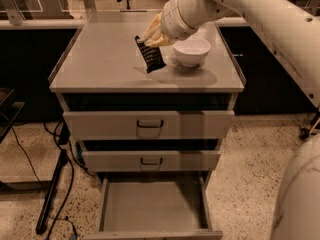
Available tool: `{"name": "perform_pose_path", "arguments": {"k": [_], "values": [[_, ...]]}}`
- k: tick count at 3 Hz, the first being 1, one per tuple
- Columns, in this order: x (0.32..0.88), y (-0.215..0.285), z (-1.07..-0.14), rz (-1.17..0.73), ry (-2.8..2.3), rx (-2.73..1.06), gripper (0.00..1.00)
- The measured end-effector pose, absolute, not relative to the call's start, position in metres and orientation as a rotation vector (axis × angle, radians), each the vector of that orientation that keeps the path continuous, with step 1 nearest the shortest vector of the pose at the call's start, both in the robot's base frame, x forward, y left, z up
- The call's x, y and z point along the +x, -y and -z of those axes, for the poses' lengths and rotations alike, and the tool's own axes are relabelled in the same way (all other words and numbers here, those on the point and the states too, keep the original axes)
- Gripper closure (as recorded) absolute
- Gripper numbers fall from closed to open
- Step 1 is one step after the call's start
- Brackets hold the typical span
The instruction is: Pick rxbar chocolate from bottom drawer and place on counter
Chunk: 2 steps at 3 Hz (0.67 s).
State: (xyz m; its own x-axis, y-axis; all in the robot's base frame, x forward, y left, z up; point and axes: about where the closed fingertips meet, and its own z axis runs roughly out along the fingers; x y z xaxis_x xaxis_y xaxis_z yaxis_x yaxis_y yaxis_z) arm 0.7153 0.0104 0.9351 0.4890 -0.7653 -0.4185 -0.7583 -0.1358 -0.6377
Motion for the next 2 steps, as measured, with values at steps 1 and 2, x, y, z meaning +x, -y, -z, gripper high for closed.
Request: {"name": "perform_pose_path", "arguments": {"k": [1, 2], "values": [[0.7204, -0.0080, -0.9371, -0.026, -1.259, -1.900, 1.00], [0.7284, -0.0039, -0.9400, -0.080, -1.252, -1.924, 1.00]]}}
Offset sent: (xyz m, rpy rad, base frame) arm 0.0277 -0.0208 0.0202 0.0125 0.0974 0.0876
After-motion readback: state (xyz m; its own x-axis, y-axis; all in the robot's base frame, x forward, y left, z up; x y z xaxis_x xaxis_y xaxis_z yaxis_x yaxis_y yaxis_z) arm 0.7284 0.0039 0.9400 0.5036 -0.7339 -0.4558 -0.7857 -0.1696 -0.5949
